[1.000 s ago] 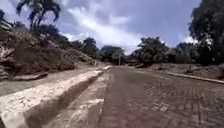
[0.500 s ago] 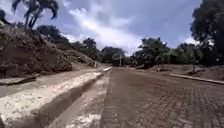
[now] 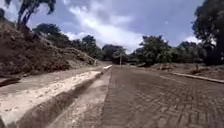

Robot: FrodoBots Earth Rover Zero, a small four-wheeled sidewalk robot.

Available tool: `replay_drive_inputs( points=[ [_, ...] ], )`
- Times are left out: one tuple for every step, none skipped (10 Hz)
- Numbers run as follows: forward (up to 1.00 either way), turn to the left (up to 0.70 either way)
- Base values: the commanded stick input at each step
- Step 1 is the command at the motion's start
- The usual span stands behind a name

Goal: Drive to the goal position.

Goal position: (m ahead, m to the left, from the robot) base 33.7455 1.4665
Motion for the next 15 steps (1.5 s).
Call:
replay_drive_inputs(
  points=[
    [1.0, 0.0],
    [1.0, 0.0],
    [1.0, 0.0],
    [1.0, 0.0],
    [1.0, 0.0],
    [1.0, 0.0],
    [1.0, 0.0],
    [1.0, 0.0],
    [1.0, 0.0],
    [1.0, 0.0],
    [1.0, 0.0],
    [1.0, 0.0],
    [1.0, 0.0],
    [1.0, 0.0],
    [1.0, 0.0]
  ],
)
